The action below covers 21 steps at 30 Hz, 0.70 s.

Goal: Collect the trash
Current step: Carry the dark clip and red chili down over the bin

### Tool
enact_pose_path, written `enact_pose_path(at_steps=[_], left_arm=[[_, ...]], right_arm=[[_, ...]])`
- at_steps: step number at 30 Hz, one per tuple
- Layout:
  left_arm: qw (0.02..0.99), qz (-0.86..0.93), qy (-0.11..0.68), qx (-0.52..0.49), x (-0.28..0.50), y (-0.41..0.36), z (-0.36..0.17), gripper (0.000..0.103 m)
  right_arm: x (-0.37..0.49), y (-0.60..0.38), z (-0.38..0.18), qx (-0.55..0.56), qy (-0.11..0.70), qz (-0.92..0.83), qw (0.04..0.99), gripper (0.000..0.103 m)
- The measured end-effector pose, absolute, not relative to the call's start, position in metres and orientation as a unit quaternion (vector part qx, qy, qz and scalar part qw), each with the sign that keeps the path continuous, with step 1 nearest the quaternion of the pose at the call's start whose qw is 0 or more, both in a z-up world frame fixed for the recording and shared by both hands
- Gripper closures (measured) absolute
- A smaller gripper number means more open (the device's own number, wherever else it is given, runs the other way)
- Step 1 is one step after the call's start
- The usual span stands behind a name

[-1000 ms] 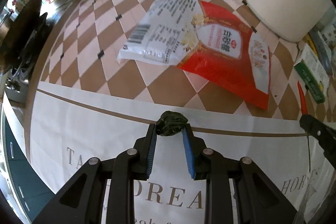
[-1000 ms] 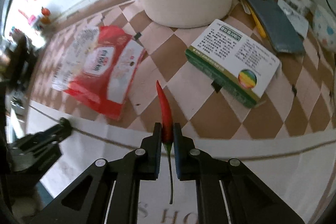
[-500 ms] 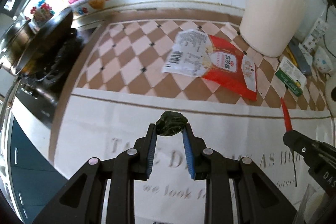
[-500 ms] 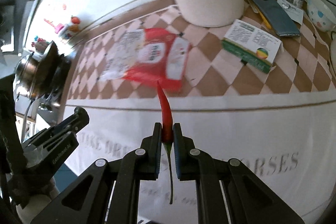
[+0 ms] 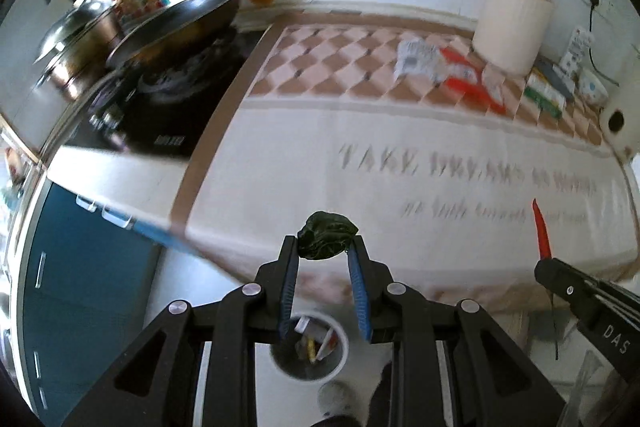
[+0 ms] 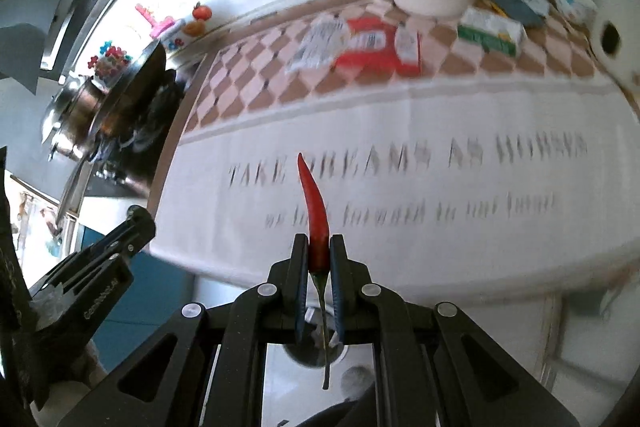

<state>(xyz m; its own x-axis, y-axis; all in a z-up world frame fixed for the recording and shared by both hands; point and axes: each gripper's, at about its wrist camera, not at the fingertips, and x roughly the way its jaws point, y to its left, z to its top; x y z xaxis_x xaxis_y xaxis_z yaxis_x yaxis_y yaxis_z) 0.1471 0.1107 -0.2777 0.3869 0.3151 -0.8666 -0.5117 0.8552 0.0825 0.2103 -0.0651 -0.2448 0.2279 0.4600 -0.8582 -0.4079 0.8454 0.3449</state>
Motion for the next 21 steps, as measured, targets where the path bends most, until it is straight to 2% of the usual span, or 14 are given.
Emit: enact_pose_path(at_steps=[5, 11, 17, 21], left_arm=[[0.803, 0.268, 0.520, -0.110, 0.097, 0.125, -0.309, 0.081], [0.766, 0.294, 0.553, -0.145, 0.060, 0.142, -0.374, 0.081], [0.716, 0.316, 0.595, -0.182, 0.040, 0.162, -0.482, 0.081], [0.669, 0.295, 0.632, -0.256, 0.028, 0.182, -0.589, 0.081]], right_arm=[[0.141, -0.057, -0.279, 0.018, 0.590, 0.272, 0.760, 0.092], [0.088, -0.038, -0.335, -0.021, 0.626, 0.282, 0.726, 0.092], [0.060, -0.016, -0.432, -0.056, 0.663, 0.296, 0.685, 0.092], [0.047, -0.001, -0.523, -0.067, 0.690, 0.304, 0.654, 0.092]])
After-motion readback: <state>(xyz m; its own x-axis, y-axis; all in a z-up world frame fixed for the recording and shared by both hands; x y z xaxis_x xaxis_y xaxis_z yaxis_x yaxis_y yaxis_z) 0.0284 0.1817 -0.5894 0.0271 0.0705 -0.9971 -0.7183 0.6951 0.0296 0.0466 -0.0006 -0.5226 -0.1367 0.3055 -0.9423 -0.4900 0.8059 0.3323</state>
